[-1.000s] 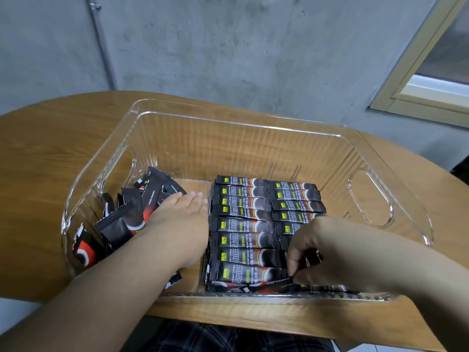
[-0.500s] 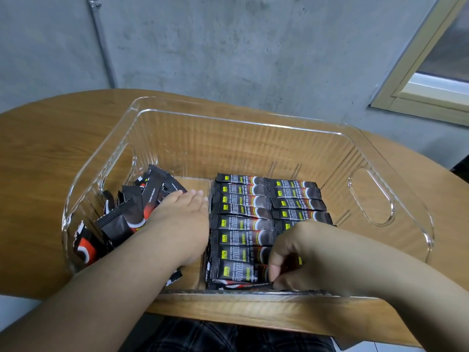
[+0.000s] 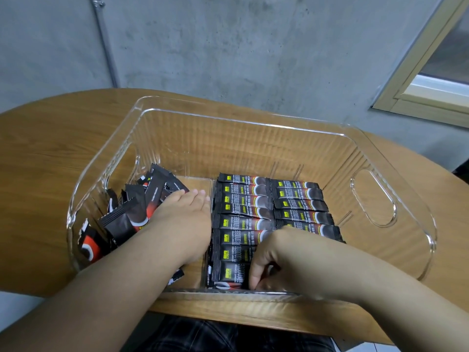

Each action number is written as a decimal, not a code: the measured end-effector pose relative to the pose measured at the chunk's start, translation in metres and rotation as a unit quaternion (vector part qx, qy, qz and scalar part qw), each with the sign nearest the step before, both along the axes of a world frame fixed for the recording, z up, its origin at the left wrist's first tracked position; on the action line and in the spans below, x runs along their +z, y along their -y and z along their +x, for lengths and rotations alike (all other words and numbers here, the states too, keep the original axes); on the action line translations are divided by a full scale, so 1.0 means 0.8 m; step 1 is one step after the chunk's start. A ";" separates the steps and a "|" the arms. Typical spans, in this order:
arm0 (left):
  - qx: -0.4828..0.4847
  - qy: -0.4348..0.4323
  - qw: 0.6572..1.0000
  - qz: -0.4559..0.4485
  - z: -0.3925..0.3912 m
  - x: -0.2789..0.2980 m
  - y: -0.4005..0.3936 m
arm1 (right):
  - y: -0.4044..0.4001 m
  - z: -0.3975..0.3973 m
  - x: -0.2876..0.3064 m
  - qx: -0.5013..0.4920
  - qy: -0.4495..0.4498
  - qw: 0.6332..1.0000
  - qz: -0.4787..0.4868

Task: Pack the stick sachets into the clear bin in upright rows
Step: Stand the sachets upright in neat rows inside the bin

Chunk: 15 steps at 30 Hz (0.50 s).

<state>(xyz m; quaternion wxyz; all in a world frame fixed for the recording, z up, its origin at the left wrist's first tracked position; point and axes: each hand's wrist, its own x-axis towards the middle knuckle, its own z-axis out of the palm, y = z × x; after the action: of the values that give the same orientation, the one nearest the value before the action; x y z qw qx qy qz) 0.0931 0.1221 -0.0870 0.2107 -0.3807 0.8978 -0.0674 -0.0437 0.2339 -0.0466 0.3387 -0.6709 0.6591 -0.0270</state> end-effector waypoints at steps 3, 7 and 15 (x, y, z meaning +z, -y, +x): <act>0.002 -0.005 1.000 0.000 -0.001 0.000 0.000 | 0.001 0.000 -0.003 0.008 -0.005 1.000 0.001; 0.005 -0.004 1.000 0.003 -0.001 0.000 -0.001 | -0.001 -0.007 0.007 -0.012 0.002 0.999 -0.029; 0.011 -0.006 1.000 0.007 -0.001 0.001 -0.001 | -0.002 -0.008 -0.002 0.022 -0.048 0.996 -0.071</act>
<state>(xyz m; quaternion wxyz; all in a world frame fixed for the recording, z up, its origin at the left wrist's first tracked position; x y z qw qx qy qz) 0.0920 0.1225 -0.0865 0.2090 -0.3893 0.8953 -0.0562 -0.0501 0.2352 -0.0480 0.2590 -0.7082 0.6559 -0.0341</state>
